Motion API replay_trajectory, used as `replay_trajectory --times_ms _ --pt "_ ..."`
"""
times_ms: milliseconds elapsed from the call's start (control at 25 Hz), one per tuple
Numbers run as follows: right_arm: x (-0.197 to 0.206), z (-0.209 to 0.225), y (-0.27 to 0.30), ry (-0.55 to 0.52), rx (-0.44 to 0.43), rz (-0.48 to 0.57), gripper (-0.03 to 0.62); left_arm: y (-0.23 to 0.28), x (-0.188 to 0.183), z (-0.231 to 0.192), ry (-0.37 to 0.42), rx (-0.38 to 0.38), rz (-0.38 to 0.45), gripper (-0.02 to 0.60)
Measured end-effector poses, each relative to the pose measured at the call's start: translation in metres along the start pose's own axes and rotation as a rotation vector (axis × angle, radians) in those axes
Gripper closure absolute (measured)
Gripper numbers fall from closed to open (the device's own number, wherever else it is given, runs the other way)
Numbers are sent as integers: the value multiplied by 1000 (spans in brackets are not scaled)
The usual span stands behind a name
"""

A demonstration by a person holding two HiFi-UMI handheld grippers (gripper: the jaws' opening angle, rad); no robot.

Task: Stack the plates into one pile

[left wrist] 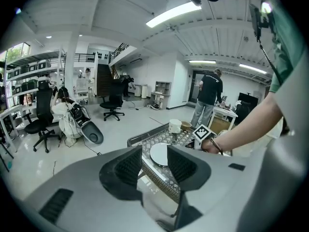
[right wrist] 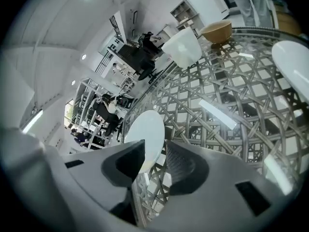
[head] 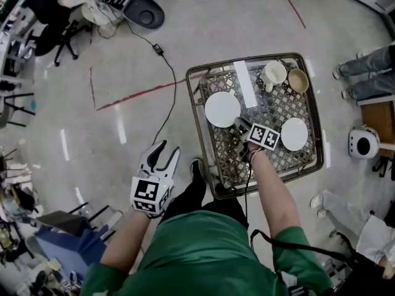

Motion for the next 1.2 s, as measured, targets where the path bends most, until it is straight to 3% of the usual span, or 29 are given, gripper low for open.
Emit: replay_trajectory --times_ms 320,480,800,1200 --pt "-2 -1 23 45 17 8 450 9 0 -12 6 12 -15 409" --pt "-3 -4 23 7 53 -9 526 9 -6 -12 5 18 -12 410" --pt "-13 -23 -9 14 -40 82 557 16 -11 6 9 51 -1 410" --pt "-25 -31 -76 -75 -89 136 563 18 -27 48 59 106 27 413"
Point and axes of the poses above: the fingertips, and each gripper's own axes: y forward along the fingers, z to its right, x out of its underside, the point moved 4 cm from there along -y, backward along the fingers, and after that the axes turned 2 degrees about y, right-handed, at the moved point
